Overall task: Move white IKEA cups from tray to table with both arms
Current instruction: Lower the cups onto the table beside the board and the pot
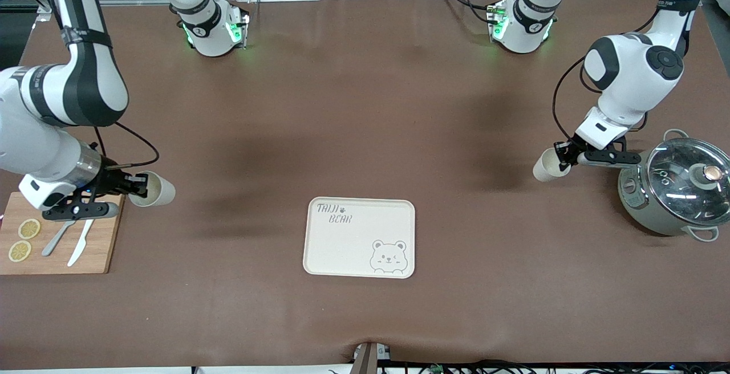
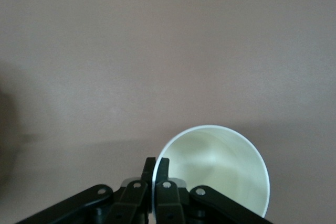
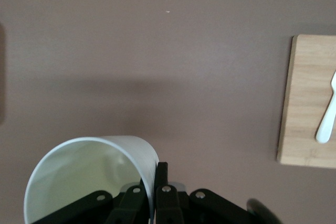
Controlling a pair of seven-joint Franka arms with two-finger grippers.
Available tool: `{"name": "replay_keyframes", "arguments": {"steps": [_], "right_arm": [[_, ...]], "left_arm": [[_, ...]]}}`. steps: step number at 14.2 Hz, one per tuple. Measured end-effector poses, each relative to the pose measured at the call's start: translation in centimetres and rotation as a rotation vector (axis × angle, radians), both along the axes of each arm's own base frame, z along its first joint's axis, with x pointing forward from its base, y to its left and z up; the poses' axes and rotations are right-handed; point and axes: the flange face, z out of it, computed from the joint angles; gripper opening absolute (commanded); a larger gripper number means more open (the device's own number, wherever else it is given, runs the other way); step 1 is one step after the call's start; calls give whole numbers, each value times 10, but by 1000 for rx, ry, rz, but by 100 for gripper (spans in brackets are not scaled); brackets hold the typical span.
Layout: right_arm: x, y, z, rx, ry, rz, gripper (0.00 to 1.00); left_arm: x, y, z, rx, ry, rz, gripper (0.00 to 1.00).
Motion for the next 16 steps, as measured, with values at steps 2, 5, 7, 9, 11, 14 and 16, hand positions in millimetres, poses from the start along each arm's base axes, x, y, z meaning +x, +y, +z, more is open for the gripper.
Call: {"name": "replay_keyframes", "arguments": {"steps": [2,5,7,9,11,14,16], "right_arm": [[-3,-12,-20,-3,-30,14,0],[-9,-12,-49,-8,-82,18,0],[-15,-10,-75,-8,-114,15,0],[-20,-9,-99,1,-132,3,0],[-22,-8,-116,2,-140,0,0],[-21,-8,-133,0,-165,-1,0],[-21,-6,-144,0,-183,0,0]], "left_arm": [[1,-2,-14,5,-9,-2,0],[3,-8,-37,10,-20,-8,0],[4,-11,-51,13,-23,-12,0],[4,-14,-63,14,-25,-17,0],[3,-16,-70,15,-24,-19,0],[3,-16,-71,15,-25,-19,0],[3,-16,-71,15,-25,-20,0]]}}
